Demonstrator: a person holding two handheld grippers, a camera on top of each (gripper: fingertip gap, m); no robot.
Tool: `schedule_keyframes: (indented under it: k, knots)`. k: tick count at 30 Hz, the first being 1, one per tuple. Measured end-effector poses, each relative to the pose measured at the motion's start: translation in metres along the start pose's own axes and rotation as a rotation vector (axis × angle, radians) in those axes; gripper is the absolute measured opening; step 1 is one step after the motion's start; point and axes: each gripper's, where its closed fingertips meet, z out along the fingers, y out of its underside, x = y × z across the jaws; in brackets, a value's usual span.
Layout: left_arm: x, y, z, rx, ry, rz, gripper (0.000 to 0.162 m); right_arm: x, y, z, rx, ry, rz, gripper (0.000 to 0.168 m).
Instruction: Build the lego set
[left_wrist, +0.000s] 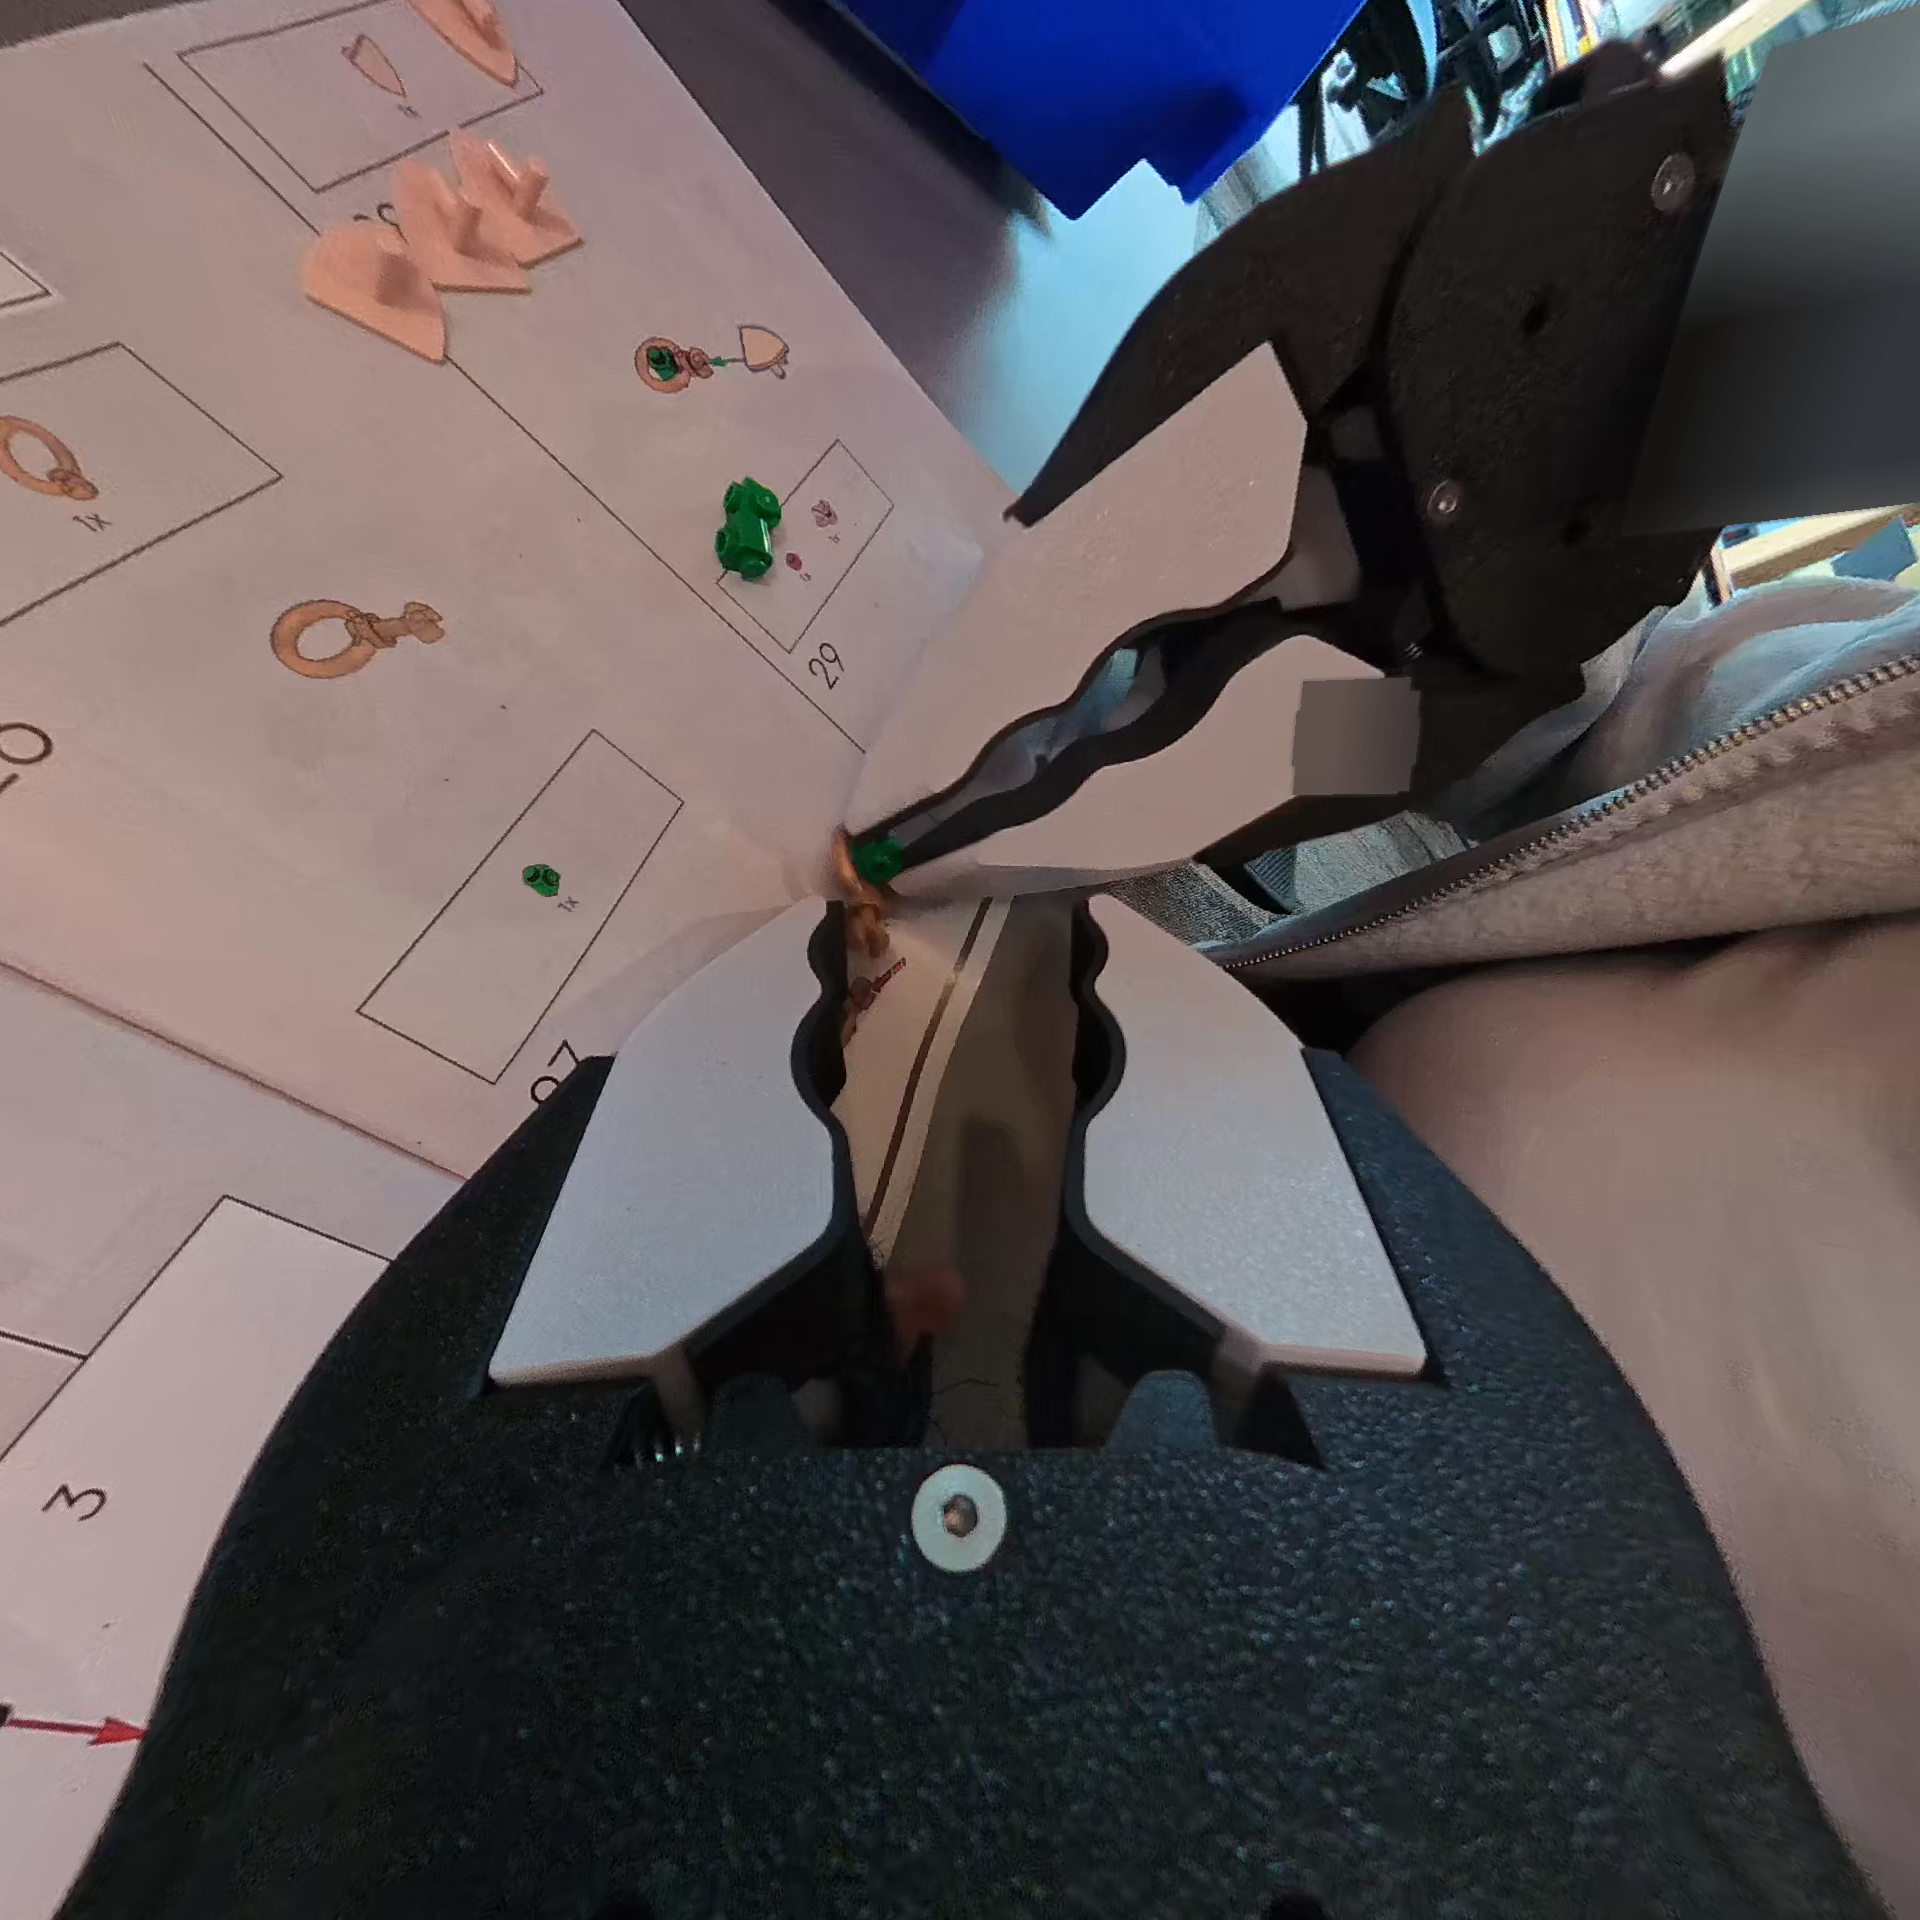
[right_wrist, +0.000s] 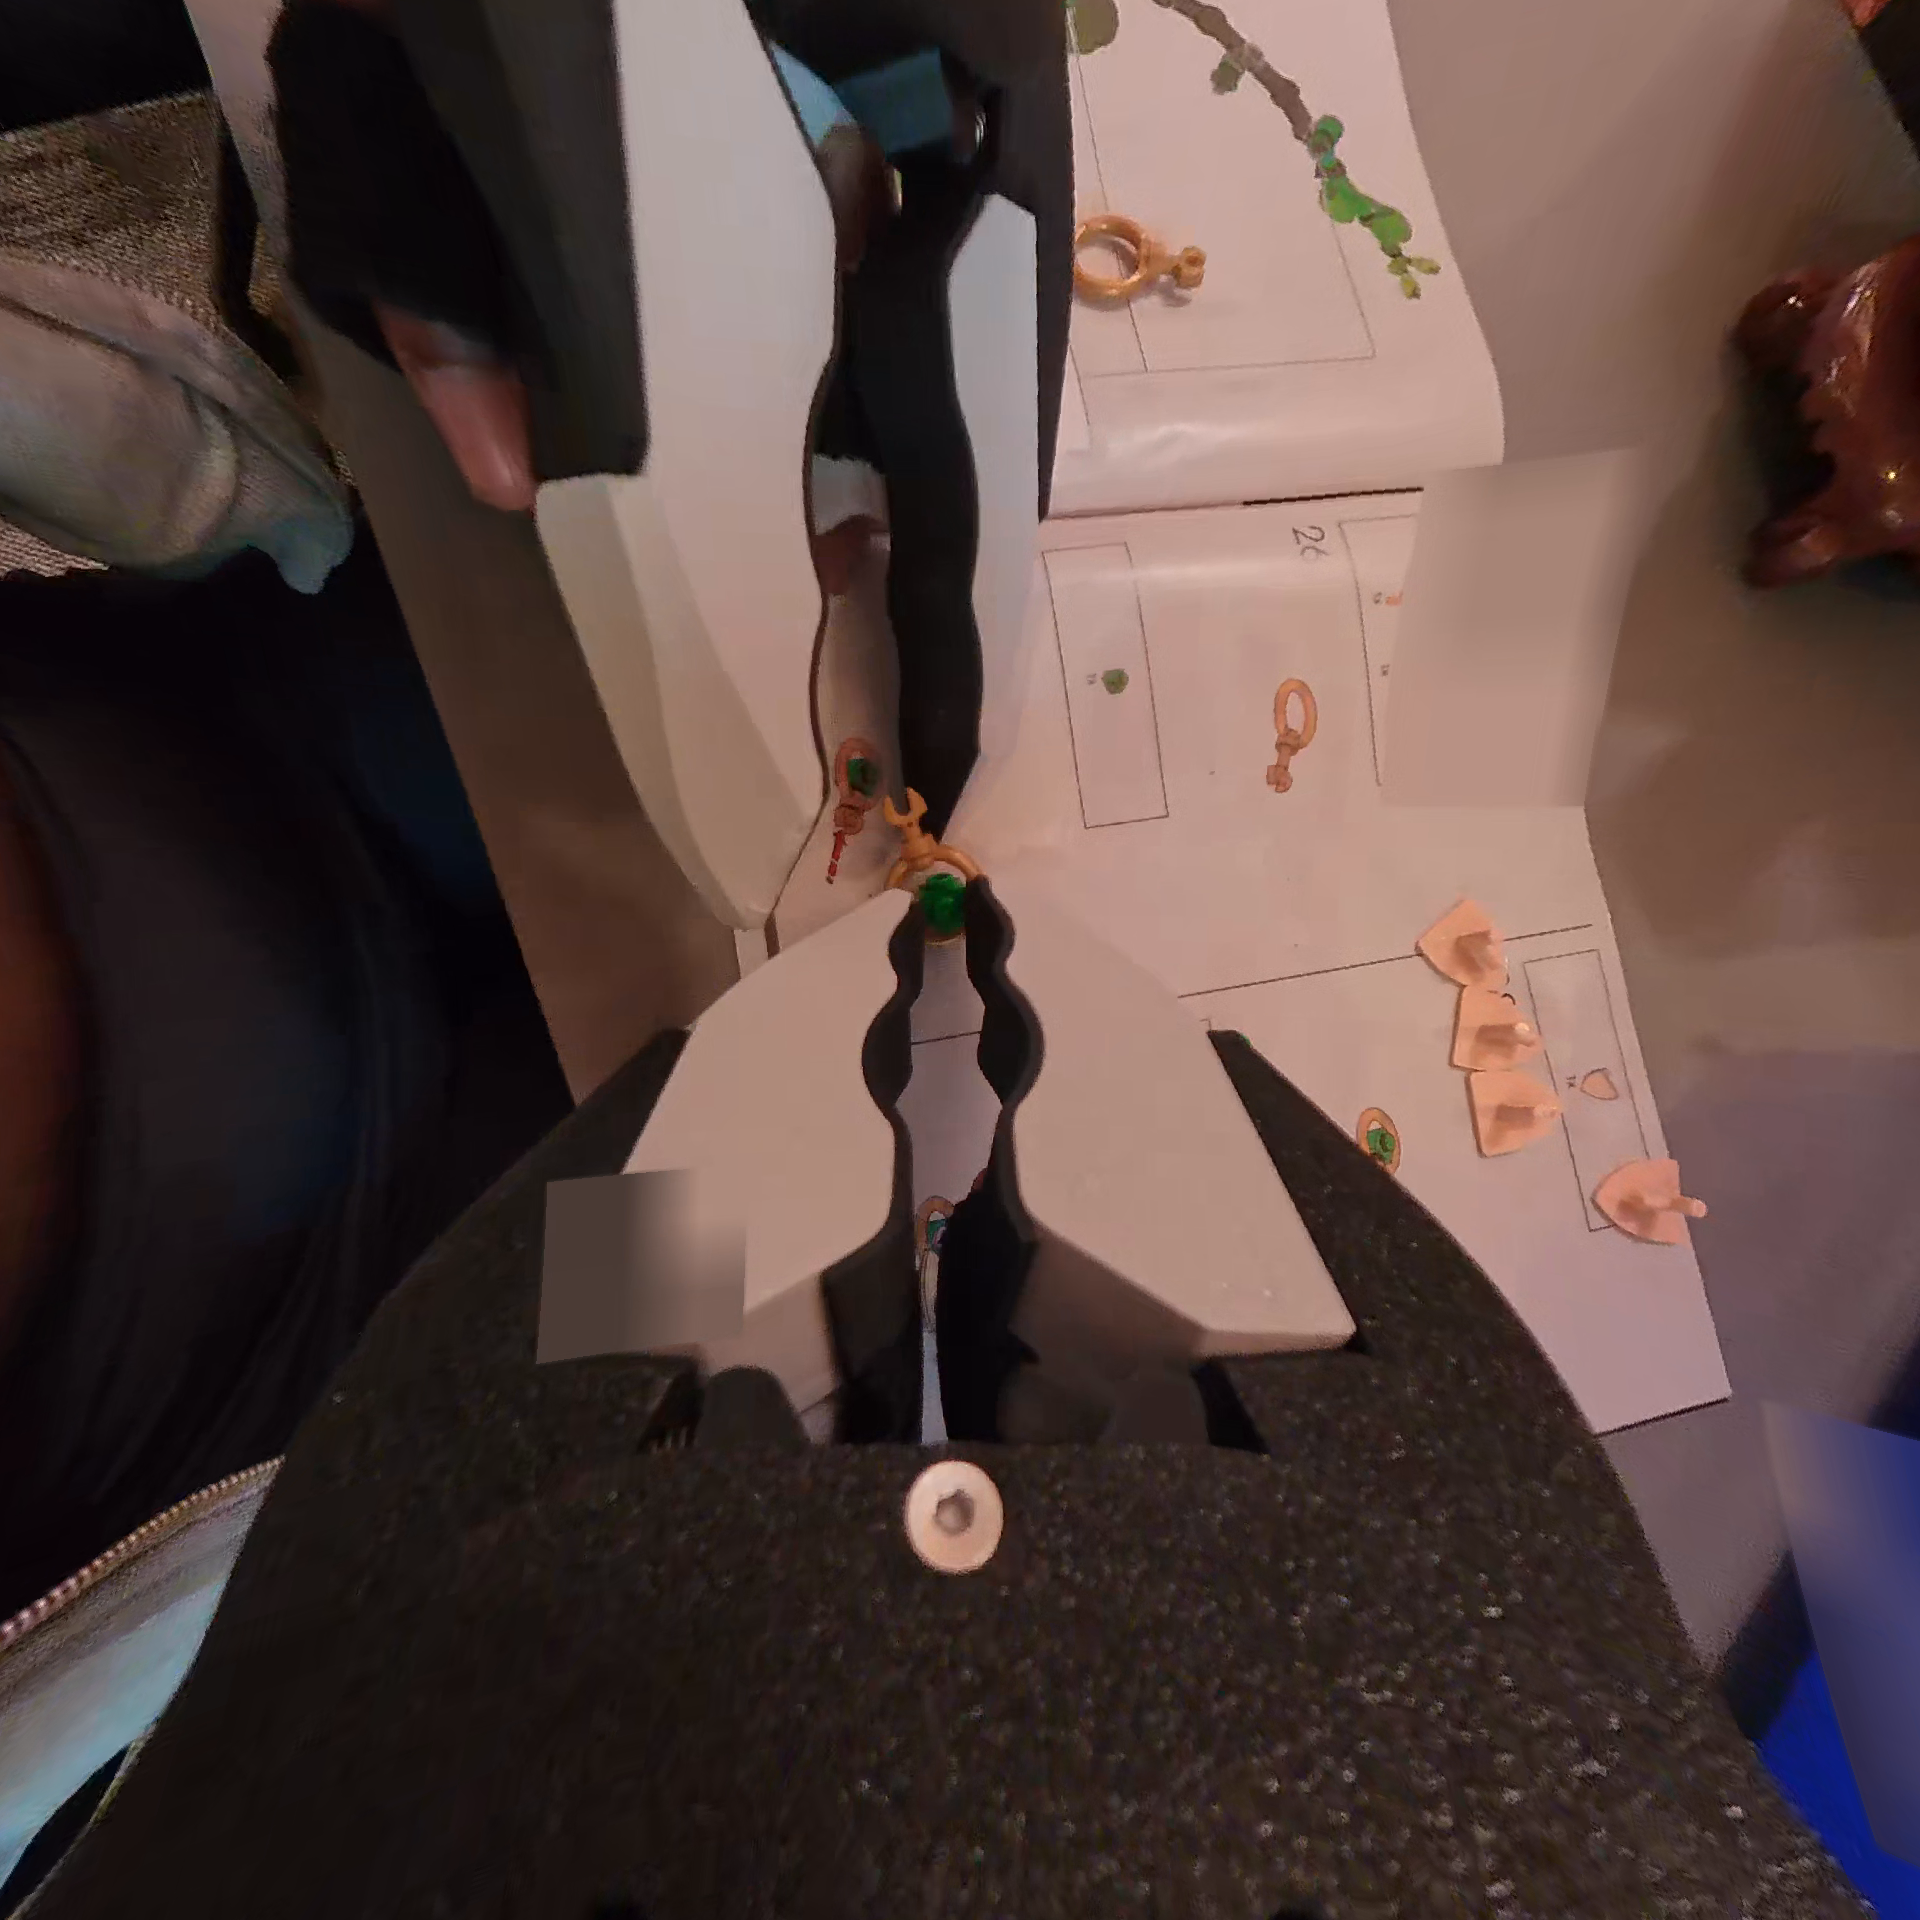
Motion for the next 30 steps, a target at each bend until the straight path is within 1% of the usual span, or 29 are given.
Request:
schedule_keyframes:
  k: [14, 19, 25, 26, 27, 30]
  knots:
    - [0.005, 0.0013, -0.0009, 0.018, 0.02, 0.04, 0.05, -0.0013, 0.0001, 0.0018, -0.162, -0.115, -0.097, 0.008]
    - [0.0059, 0.0019, -0.0019, 0.029, 0.027, 0.046, 0.051, -0.0044, 0.0015, 0.0003, -0.166, -0.201, -0.086, 0.008]
    - [0.0071, 0.0024, -0.0013, 0.031, 0.031, 0.064, 0.054, -0.0052, -0.0001, 0.0014, -0.136, -0.22, -0.095, 0.008]
    - [0.0073, 0.0026, -0.0013, 0.032, 0.03, 0.067, 0.055, -0.006, -0.0002, 0.0015, -0.134, -0.228, -0.099, 0.01]
    - [0.0075, 0.0026, -0.0012, 0.033, 0.029, 0.068, 0.055, -0.0066, 0.0002, 0.0011, -0.138, -0.232, -0.104, 0.018]
    - [0.0076, 0.0024, -0.0011, 0.036, 0.028, 0.064, 0.056, -0.0063, 0.0, 0.001, -0.14, -0.228, -0.123, 0.018]
